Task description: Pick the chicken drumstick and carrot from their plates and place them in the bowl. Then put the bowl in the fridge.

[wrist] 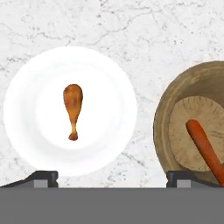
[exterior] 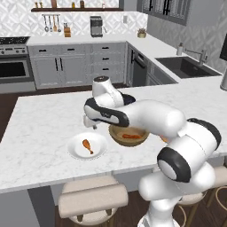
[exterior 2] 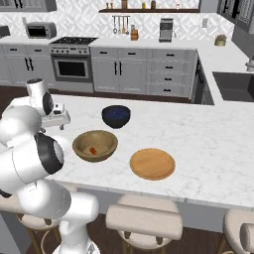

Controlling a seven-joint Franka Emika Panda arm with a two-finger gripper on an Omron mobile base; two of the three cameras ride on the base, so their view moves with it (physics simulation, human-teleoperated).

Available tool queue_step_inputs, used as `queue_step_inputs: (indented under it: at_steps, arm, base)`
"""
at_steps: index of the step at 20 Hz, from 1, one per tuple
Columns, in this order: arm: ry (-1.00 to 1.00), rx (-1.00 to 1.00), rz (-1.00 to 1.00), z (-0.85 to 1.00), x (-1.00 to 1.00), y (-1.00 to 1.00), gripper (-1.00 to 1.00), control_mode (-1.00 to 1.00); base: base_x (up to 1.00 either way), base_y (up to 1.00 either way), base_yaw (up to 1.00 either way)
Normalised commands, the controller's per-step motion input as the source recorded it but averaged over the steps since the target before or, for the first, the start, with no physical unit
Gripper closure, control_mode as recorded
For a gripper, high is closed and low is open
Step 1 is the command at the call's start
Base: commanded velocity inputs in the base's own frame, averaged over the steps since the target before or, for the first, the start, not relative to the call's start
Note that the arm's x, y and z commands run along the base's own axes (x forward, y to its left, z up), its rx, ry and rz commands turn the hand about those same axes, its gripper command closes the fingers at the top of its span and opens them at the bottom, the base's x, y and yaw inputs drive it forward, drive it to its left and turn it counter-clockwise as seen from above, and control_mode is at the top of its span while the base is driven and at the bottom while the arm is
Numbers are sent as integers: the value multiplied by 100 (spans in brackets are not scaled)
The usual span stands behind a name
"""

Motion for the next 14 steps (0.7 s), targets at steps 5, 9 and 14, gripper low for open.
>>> queue_step_inputs:
  at_steps: [5,9,14]
  arm:
    - [0,7,-26,-79,-66,71,-100,-100]
    - [0,6,-2,-39,6,7,-100,-100]
    - [-3,0,2,-29,29,0,-100,-100]
  base:
    - [0,0,0]
    - [0,0,0]
    - [0,0,0]
